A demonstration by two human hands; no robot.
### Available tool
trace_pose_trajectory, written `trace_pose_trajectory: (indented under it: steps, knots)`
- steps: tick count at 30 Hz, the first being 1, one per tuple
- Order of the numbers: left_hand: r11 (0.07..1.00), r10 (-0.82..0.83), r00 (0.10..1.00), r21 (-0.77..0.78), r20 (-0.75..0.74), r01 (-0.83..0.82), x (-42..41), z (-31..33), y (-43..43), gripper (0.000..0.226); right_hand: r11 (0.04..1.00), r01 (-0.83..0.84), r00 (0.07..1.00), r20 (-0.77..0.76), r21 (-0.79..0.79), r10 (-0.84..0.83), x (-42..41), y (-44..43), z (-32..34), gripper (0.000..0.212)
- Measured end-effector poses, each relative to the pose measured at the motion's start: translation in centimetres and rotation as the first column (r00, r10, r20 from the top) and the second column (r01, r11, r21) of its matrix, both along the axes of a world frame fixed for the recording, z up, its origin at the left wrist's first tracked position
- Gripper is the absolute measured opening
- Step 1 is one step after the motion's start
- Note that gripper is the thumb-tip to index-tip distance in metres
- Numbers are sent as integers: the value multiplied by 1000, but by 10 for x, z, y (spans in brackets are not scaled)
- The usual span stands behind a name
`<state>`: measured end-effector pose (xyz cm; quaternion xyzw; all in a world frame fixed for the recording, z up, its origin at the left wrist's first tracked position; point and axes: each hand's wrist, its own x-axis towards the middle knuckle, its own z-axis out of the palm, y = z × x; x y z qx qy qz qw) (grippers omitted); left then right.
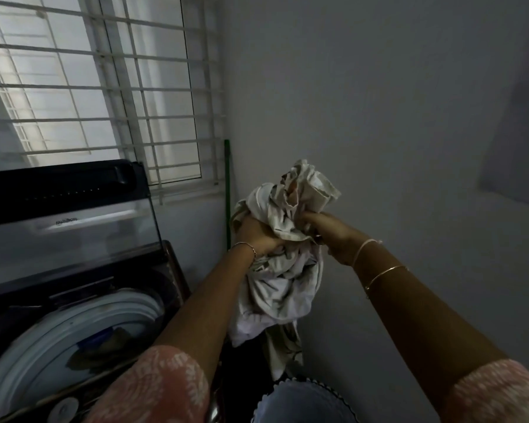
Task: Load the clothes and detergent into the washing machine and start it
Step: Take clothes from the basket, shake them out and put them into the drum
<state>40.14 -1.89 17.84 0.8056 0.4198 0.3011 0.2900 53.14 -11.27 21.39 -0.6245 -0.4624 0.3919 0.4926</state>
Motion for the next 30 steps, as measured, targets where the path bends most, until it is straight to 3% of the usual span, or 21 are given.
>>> trace_pose_trajectory:
  steps: [2,5,9,11,13,15,19,22,24,26,28,30]
  knots:
    - [996,72,993,-66,98,-65,2,-1,-1,62,999,-40,999,-20,5,40,1,-2,-5,24]
    - [966,241,928,-159,283,-202,6,-2,-3,44,997,-78,989,-123,10,78,-5,-7,-11,19]
    - [849,468,758,-469,453,-244,7,-5,-2,27,984,-60,930,-349,168,116,-12,-6,-34,37]
    - [788,530,675,-591,514,-169,6,-7,3,32,961,195,869,-488,195,-77,-12,-7,-56,25]
    - [761,520,626,-648,581,-31,5,-6,2,42,854,489,804,-473,177,-362,-12,-14,-82,19]
    - [755,507,601,-655,618,38,6,-5,3,49,814,570,751,-471,108,-463,-16,-21,-112,24]
    - [750,540,492,-655,683,87,12,1,4,39,838,525,691,-500,-150,-523,-28,-22,-161,44]
    - [756,516,437,-631,737,171,23,11,-1,50,958,139,650,-707,-252,-281,-39,-31,-167,91]
    - [733,541,366,-638,757,236,28,23,-10,51,972,1,620,-762,-237,-186,-42,-36,-164,109]
    - [689,572,344,-664,745,291,28,31,-14,35,986,-1,485,-862,-166,-144,-43,-37,-160,111]
    - [654,572,385,-686,724,320,28,35,-18,25,989,69,346,-927,-131,-147,-39,-33,-153,109]
    - [639,557,393,-680,731,360,29,36,-16,24,984,135,276,-949,-115,-149,-31,-31,-146,111]
